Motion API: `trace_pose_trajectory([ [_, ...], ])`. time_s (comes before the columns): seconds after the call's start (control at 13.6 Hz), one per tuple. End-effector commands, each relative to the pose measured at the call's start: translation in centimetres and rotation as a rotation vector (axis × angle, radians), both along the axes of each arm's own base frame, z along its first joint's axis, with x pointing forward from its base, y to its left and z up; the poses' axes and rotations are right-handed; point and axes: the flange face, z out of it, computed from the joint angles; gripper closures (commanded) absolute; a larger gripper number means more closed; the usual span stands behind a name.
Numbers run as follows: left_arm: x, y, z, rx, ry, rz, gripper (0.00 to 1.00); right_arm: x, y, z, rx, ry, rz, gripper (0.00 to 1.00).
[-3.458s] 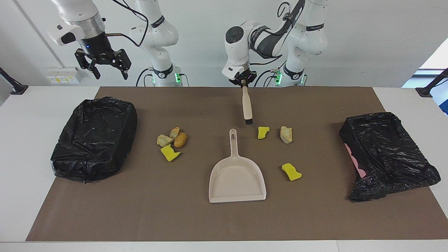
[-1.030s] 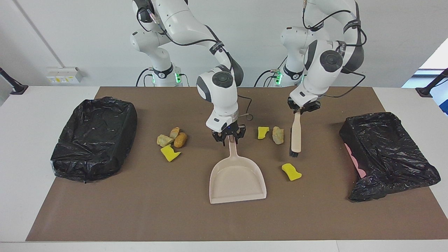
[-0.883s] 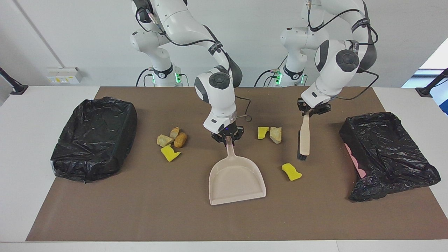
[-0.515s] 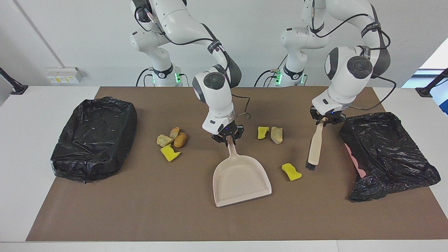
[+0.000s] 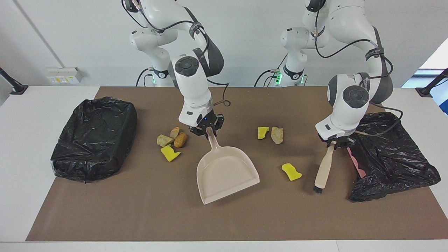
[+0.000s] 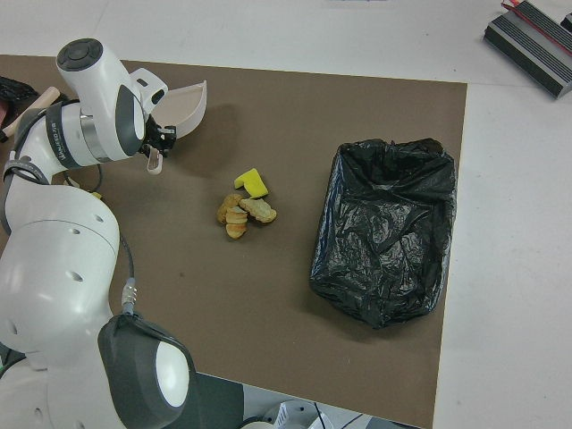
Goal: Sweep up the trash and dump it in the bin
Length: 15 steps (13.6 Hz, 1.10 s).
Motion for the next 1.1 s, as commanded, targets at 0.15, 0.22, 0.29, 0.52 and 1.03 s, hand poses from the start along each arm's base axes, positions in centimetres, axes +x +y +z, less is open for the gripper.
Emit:
trace_pose_trajectory([
  [0.15,-2.2,-2.1,-0.5,0.004,0.079,-0.276,1.00,-2.6,-6.0,2.5,-0.057,0.113,0.282,1.00],
  [0.22,-3.2,-3.4,-0.7,0.005,0.093,-0.297,1.00,-3.0,-6.5,2.1,-0.093,0.117,0.374,1.00],
  [0.29,-4.0,-4.0,-0.7,0.008,0.107,-0.307,1.00,-3.5,-7.0,1.6,-0.097,0.120,0.479,1.00],
  [0.52,-5.9,-6.6,-0.7,0.023,0.177,-0.339,1.00,-5.8,-10.2,-1.0,-0.092,0.077,0.683,1.00],
  [1.03,-11.5,-11.4,4.7,0.011,0.241,-0.308,1.00,-9.0,-6.1,-5.3,-0.122,-0.010,1.045,1.00],
])
